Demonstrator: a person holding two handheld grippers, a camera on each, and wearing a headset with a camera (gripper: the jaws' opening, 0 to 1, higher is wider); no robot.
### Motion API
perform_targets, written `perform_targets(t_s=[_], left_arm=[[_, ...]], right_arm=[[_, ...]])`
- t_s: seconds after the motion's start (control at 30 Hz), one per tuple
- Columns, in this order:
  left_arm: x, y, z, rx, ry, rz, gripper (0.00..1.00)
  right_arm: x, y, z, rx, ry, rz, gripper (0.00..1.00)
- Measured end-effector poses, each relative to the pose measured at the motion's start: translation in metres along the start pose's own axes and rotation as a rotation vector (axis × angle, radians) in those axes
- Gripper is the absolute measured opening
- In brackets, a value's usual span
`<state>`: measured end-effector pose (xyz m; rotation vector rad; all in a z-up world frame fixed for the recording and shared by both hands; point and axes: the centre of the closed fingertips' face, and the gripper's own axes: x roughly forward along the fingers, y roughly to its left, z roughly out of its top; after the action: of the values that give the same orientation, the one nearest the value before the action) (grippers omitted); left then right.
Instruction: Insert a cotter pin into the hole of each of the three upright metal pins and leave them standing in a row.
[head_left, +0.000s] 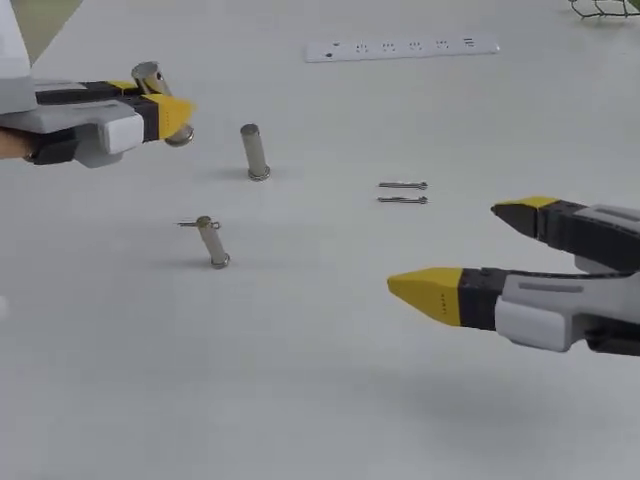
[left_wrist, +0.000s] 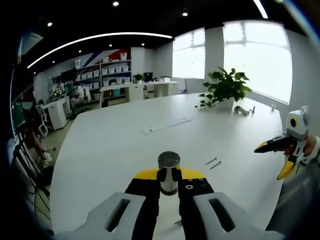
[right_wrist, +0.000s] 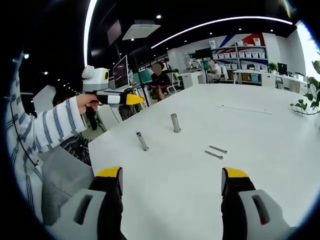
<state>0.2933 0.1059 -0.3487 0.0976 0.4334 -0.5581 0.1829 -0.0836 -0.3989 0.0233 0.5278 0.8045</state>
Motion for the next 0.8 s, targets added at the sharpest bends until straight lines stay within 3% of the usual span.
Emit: perform_targets(t_s=[0.17,0.33,0.63,0.8], left_arm=[[-0.003,-0.017,0.007,-0.017,-0.029,-0.019,0.09],[-0.005,-0.031,0.006,-0.02,-0.021,-0.037,0.09],[-0.007,-0.067,-0.008,-0.021,0.014,-0.087,0.09],[-0.004,-0.077,-0.018,-0.04,0.035,-0.092,0.09]], right_arm=[[0.001,0.001,0.0,-0.004,0.002,0.004,0.8],[0.002,0.004,0.0,-0.014,0.006,0.012,0.81],[0.005,0.009,-0.002,-0.034,0.018,0.025,0.87],[0.005,0.01,-0.002,-0.054,0.029,0.028,0.91]])
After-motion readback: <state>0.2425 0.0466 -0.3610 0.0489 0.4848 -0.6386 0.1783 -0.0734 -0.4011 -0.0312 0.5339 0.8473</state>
